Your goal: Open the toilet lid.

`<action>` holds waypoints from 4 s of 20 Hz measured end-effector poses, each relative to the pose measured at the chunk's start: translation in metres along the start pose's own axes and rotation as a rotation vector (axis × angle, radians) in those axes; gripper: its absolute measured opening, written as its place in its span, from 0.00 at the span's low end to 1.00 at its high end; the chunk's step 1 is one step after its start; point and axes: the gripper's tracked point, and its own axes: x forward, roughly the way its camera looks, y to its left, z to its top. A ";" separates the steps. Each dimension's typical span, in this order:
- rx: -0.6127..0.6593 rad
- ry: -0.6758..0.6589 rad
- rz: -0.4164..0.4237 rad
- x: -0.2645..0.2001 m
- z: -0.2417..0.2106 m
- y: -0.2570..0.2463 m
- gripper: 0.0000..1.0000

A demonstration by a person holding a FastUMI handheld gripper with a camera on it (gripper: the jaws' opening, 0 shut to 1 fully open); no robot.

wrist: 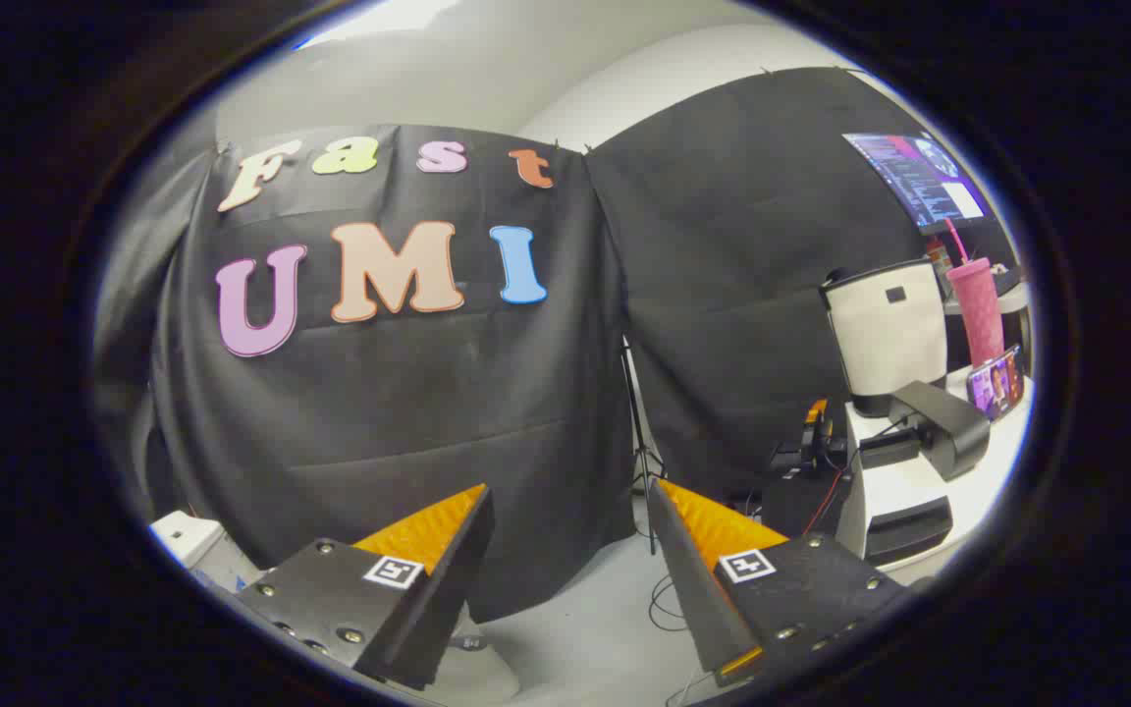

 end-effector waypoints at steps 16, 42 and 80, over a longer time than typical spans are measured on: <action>0.153 0.151 0.009 0.016 -0.055 -0.005 0.90; 0.971 0.571 -0.130 0.029 -0.381 0.142 0.73; 0.272 0.161 0.617 -0.026 -0.070 0.433 0.01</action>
